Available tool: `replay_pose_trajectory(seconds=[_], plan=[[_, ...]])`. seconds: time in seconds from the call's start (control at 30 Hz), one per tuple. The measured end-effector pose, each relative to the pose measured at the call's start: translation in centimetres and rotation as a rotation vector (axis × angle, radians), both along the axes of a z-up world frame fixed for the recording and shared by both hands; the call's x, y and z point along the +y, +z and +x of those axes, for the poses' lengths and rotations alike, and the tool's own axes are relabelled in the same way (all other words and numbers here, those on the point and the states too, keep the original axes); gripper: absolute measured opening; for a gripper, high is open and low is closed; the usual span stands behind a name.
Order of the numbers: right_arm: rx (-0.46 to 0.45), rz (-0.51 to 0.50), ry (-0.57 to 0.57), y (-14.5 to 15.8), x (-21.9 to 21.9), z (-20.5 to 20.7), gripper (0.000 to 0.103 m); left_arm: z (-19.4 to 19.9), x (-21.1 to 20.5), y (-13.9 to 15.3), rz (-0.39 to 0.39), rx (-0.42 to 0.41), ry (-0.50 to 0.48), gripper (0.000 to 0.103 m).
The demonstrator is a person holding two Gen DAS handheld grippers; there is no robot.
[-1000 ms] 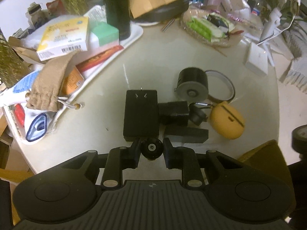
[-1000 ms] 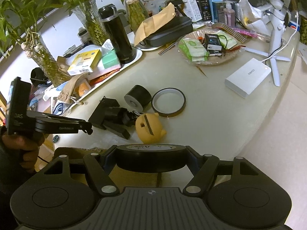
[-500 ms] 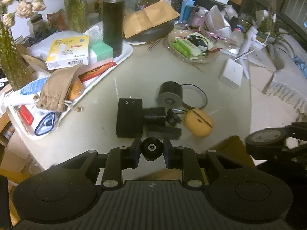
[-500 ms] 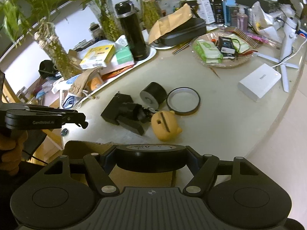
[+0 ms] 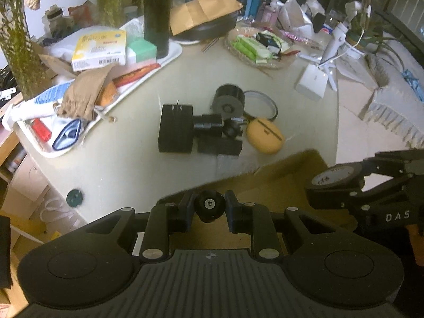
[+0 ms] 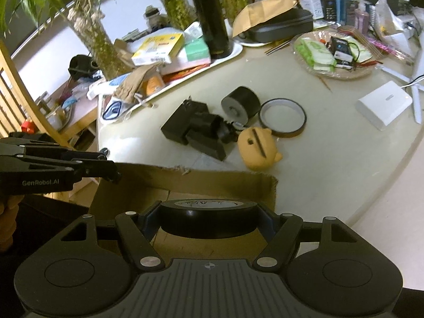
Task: Organize rigid objects
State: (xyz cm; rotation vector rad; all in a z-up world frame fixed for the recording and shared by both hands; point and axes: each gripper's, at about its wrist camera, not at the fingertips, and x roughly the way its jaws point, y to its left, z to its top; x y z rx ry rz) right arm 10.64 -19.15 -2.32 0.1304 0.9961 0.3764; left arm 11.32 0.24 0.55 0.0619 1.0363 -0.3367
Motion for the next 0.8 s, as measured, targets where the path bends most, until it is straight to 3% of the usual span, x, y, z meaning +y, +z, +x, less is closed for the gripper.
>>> replay_pose_trajectory(seconds=[0.27, 0.4, 0.47, 0.53, 0.8], plan=[[0.035, -0.027, 0.040, -1.2, 1.4, 0.9, 0.075, -0.4, 0.2, -1.9, 0.026, 0.054, 0.028, 0.024], [0.006, -0.027, 0.051, -1.3, 1.7, 1.3, 0.076, -0.3, 0.5, -2.2, 0.034, 0.050, 0.066, 0.025], [-0.004, -0.029, 0.051, -1.2, 1.6, 1.3, 0.085, -0.3, 0.6, -2.1, 0.037, 0.039, 0.080, 0.032], [-0.012, -0.030, 0.049, -1.1, 1.5, 1.3, 0.089, -0.4, 0.8, -1.9, 0.035, 0.023, 0.085, 0.055], [-0.012, -0.051, 0.036, -1.1, 1.0, 0.9, 0.101, -1.2, 1.4, -1.1, 0.030, -0.016, 0.095, 0.061]])
